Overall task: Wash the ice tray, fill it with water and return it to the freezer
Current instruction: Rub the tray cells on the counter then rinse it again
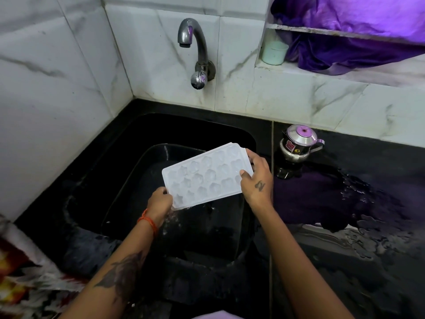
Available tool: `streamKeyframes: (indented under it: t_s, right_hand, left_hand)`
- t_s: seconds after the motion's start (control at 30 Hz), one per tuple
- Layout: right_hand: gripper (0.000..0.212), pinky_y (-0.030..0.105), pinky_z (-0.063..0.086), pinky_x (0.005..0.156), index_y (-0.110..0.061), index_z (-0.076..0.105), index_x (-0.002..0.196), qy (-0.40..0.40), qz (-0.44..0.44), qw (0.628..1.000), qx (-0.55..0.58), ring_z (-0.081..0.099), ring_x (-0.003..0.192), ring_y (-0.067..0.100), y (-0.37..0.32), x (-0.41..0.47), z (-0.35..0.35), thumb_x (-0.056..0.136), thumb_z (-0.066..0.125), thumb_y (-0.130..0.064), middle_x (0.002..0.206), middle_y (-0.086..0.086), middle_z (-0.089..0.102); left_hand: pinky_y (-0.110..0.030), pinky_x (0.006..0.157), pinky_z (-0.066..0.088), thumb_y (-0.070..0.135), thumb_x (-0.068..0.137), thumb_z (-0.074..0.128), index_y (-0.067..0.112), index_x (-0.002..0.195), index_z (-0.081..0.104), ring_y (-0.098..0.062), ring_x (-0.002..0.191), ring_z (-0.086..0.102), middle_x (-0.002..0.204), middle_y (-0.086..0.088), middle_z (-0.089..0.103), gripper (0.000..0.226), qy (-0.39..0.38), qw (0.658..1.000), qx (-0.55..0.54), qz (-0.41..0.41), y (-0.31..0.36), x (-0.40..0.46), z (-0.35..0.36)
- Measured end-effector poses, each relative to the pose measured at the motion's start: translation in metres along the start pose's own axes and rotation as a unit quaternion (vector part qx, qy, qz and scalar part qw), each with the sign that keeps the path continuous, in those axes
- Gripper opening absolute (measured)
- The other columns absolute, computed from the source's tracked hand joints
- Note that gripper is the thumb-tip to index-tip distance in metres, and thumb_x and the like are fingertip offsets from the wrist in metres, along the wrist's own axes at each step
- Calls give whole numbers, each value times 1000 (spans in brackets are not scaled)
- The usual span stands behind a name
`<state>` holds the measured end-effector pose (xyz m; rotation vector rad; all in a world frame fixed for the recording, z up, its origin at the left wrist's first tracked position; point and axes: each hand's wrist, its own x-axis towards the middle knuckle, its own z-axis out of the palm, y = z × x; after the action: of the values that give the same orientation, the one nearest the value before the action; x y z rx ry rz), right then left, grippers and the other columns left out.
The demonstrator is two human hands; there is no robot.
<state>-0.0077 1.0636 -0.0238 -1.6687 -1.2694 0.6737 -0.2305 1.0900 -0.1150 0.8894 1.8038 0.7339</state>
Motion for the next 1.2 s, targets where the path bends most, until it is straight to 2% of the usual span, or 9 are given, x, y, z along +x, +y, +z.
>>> streamKeyframes:
  t_s: [0.1,0.2,0.43,0.67,0.83,0.9,1.0,1.1,1.2]
  right_hand:
    - [51,18,39,90,-15,53,128,-2,-15,1000,19,48,111,9,-1,-1,4,84,52,11,115,-6,45]
    - [50,29,46,92,-15,54,125,-5,-15,999,29,50,110,13,1,-1,7,82,53,12,114,-7,47]
    - [49,26,49,78,-18,54,118,-11,-18,999,30,53,103,16,8,-3,7,79,56,12,109,0,55]
    - [47,15,46,65,-22,53,114,-22,-28,999,0,55,97,15,10,-4,3,80,56,10,107,0,57]
    - [45,39,54,75,-24,52,110,-5,-45,999,-26,59,92,19,16,-3,6,79,57,8,102,0,58]
    - [45,43,54,74,-25,51,108,8,-61,997,-36,59,89,20,18,-3,7,78,56,8,100,0,59]
    - [45,45,53,73,-28,48,103,21,-81,995,-54,61,88,19,18,-3,6,77,56,8,99,-2,59]
    - [41,43,53,73,-23,49,102,34,-94,993,-62,61,86,21,20,-2,5,77,56,10,97,-2,60]
    - [36,34,51,71,-17,50,103,48,-107,990,-73,62,86,21,18,-3,4,79,55,10,93,-3,60]
  left_hand:
    - [-46,74,58,-4,77,42,14,124,48,-35,89,65,113,-15,59,50,-17,999,-35,-6,9,-10,-4]
    - [-38,66,54,-7,82,39,17,136,36,-28,85,62,121,-13,55,59,-13,998,-69,-2,13,-15,-5]
    - [-32,62,52,-11,85,42,19,139,28,-34,107,59,125,-15,54,63,-16,991,-134,10,16,-19,-10]
    - [-31,63,50,-9,88,39,15,136,29,-33,103,60,118,-14,55,55,-7,987,-160,11,16,-22,-13]
    - [-41,86,49,-11,86,40,19,136,29,-26,102,56,117,-9,56,60,-10,984,-174,36,17,-26,-15]
    - [-43,91,47,-13,86,38,20,138,26,-25,104,55,114,-7,57,64,-15,981,-185,53,19,-28,-15]
    - [-34,81,48,-15,87,36,21,141,23,-22,102,54,100,1,57,66,-21,977,-199,76,21,-34,-15]
    - [-29,76,48,-16,88,35,22,139,27,-20,99,57,112,-3,55,64,-23,974,-206,90,21,-36,-16]
    - [-26,76,47,-17,87,34,21,135,28,-14,94,57,117,-4,53,61,-21,972,-212,99,22,-36,-16]
